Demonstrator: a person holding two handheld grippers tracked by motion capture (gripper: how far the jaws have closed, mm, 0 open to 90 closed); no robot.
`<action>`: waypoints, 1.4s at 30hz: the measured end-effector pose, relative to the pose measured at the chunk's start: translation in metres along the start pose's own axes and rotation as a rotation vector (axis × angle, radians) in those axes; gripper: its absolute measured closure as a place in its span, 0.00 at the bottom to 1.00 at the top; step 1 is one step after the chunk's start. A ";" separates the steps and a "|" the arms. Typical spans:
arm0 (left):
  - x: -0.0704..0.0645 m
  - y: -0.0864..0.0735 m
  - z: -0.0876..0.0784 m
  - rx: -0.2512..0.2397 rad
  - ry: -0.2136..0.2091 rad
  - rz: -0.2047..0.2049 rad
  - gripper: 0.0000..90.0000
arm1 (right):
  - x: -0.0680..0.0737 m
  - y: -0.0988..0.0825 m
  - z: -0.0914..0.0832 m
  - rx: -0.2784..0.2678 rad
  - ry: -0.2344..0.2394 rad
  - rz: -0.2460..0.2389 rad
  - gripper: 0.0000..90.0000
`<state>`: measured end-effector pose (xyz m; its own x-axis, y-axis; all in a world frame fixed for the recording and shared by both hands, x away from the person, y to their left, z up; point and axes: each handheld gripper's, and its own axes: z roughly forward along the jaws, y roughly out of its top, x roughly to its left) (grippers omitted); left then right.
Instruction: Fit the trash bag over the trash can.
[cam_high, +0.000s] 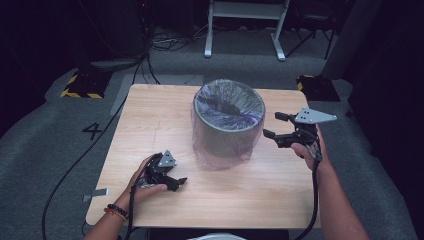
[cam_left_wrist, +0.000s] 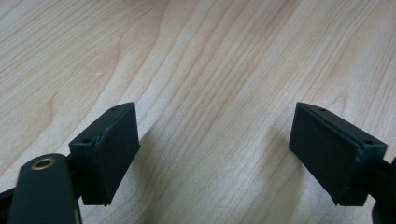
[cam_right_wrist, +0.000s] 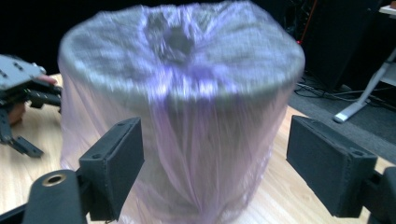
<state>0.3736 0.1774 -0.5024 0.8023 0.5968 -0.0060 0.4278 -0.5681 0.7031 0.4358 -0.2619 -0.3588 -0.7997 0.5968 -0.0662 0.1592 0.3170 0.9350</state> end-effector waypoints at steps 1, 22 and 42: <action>0.001 -0.001 0.000 -0.008 0.000 0.000 0.17 | 0.000 0.004 0.001 0.001 0.002 -0.002 0.22; 0.003 -0.002 0.000 -0.011 -0.022 0.015 0.16 | 0.003 0.066 0.059 0.078 0.082 -0.073 0.29; 0.003 -0.002 0.000 -0.011 -0.025 0.018 0.16 | -0.001 0.072 0.095 0.146 0.076 -0.026 0.28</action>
<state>0.3755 0.1807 -0.5040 0.8199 0.5723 -0.0110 0.4088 -0.5719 0.7112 0.5034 -0.1701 -0.3243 -0.8454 0.5310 -0.0576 0.2157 0.4382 0.8726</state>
